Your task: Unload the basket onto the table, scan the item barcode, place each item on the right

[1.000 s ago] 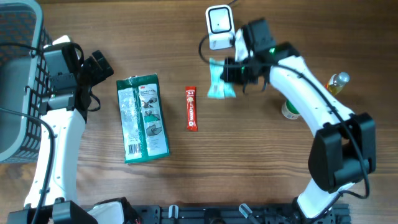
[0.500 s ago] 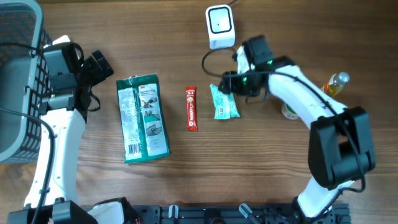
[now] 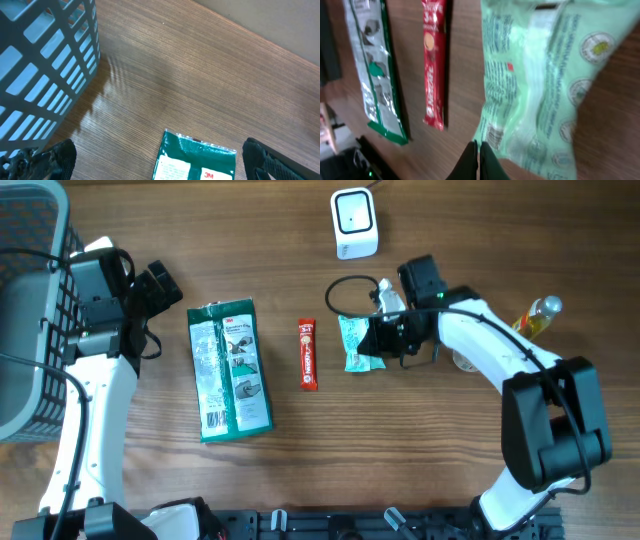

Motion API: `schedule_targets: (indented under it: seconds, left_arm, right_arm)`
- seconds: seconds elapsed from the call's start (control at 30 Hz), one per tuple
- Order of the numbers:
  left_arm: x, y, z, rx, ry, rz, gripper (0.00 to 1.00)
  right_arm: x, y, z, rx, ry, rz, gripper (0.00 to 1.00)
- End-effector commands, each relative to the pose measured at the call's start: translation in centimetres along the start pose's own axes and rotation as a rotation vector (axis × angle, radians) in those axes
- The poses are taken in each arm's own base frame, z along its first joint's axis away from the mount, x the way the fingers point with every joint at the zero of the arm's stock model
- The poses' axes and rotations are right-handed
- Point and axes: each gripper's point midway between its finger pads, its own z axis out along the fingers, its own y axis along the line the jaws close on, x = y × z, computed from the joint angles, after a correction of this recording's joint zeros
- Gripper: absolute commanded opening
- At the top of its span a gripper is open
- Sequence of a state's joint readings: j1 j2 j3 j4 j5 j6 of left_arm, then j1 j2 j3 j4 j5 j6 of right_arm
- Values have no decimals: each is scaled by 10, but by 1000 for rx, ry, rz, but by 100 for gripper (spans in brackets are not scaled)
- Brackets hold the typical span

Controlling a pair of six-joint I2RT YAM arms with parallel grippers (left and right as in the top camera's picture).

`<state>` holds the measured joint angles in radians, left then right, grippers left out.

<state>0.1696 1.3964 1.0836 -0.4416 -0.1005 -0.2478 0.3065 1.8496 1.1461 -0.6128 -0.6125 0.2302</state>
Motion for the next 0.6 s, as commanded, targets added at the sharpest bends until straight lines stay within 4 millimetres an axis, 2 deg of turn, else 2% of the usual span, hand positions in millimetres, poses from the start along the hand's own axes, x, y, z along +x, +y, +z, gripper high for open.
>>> schedule_targets:
  seconds: [0.0,0.13,0.17,0.23,0.3,0.37,0.47,0.5,0.57]
  left_arm:
    - [-8,0,-4,-1,-23,4,100]
    - [-8,0,-4,-1,-23,4,100]
    - [-8,0,-4,-1,-23,5,100]
    - [-8,0,-4,-1,-23,4,100]
    - [-8,0,-4,-1,-23,5,100]
    - [-8,0,-4,0,-23,4,100]
    - [-8,0,-4,-1,-23,4,100]
    - [-8,0,-4,-1,-23,5,100]
    - [-8,0,-4,-1,-23,5,100]
  right_arm:
    - [19,-1,17,-84,28,73,4]
    - [30,-20,39,-79,29,203,4]
    - [36,-32,48,-44,48,269,4]
    - [42,-44,54,7,65,318,4]
    - [45,-45,53,13,73,332,4]
    - [41,-30,48,-50,74,318,4]
    - [23,7,27,-182,50,237,4]
    - [12,27,13,-243,19,160,4]
    - [-3,51,-13,-276,-62,33,4]
